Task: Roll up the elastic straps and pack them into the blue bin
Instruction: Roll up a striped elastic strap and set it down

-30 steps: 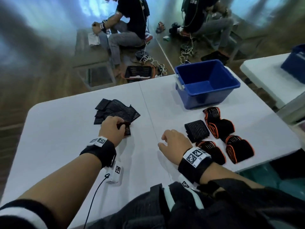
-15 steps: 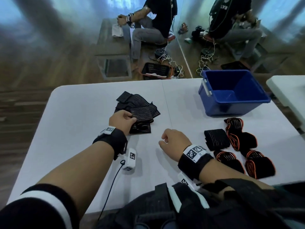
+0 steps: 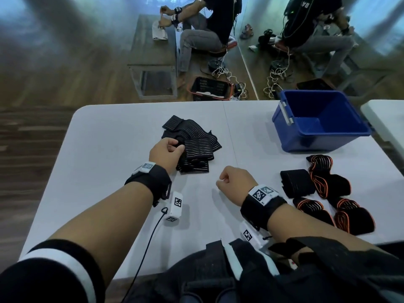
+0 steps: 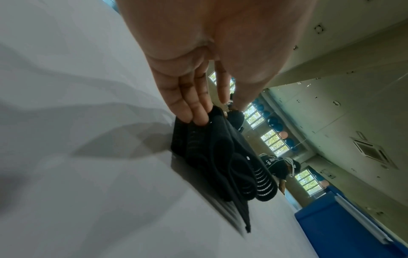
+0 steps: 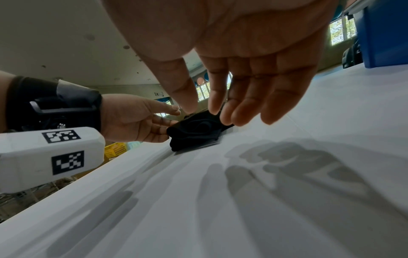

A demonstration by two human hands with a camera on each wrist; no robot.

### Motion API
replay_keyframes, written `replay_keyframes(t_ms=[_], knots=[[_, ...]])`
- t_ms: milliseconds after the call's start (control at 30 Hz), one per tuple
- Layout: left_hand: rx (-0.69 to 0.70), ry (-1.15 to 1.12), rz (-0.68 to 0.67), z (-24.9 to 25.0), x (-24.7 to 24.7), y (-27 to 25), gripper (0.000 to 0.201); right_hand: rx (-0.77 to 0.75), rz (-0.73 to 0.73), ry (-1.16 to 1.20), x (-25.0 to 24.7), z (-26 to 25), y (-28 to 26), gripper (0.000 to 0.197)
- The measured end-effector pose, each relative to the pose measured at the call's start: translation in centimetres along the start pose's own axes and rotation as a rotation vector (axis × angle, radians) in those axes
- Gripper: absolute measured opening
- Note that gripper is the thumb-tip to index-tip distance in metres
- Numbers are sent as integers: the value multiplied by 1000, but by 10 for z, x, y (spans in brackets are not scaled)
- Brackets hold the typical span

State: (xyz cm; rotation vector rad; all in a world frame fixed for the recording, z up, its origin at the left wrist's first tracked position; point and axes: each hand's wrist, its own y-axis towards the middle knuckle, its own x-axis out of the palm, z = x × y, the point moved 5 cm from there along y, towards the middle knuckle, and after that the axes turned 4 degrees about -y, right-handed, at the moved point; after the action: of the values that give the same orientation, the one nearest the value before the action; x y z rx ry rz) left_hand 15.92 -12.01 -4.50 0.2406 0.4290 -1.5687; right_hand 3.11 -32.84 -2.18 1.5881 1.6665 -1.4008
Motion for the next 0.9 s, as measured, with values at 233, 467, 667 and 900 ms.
replay_keyframes(t_ms=[233, 467, 667, 900], knots=[[89, 374, -217, 2, 27, -6, 56, 11, 48, 18, -8, 2, 7, 24], [185, 465, -341, -2, 39, -42, 54, -41, 93, 69, -6, 3, 13, 48], [173, 395, -446, -2, 34, -55, 27, -175, 36, -87, 9, -1, 15, 74], [135, 326, -415, 19, 9, -7, 25, -124, 91, -7, 3, 5, 8, 58]])
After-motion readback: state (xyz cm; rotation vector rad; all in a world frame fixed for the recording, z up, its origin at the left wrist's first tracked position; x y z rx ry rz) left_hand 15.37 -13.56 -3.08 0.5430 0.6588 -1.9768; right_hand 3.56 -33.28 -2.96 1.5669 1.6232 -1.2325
